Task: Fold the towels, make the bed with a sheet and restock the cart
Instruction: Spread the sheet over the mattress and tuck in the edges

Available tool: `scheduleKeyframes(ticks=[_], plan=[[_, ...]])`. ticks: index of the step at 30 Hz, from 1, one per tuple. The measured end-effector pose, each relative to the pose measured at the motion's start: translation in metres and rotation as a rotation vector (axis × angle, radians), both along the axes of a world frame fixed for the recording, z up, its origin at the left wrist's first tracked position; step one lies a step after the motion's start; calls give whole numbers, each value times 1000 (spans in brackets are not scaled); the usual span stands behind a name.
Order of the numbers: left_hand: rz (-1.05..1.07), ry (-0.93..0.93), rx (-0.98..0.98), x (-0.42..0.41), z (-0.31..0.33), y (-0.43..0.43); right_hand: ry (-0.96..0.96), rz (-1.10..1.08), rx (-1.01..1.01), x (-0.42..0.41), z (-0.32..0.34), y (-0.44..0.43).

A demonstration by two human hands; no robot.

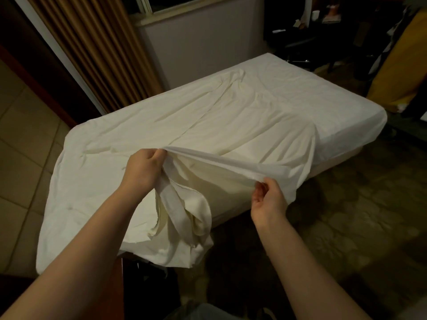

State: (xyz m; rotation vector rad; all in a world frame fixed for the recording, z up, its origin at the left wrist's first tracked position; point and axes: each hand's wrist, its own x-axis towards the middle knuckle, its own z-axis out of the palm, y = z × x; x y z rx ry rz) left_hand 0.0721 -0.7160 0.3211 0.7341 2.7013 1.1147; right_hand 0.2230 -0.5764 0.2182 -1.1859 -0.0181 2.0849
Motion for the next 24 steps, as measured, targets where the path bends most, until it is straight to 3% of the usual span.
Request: scheduleKeyframes(ticks=[6,16,24], plan=[[-6,23,-22,9,-7,4,-83,91,-11,3,-7,10],[14,16,-21,15,-19,17,-214,-50,72,0,-18,33],[75,-3,-45,8,-29,22,-283,-2,178,4,-19,56]])
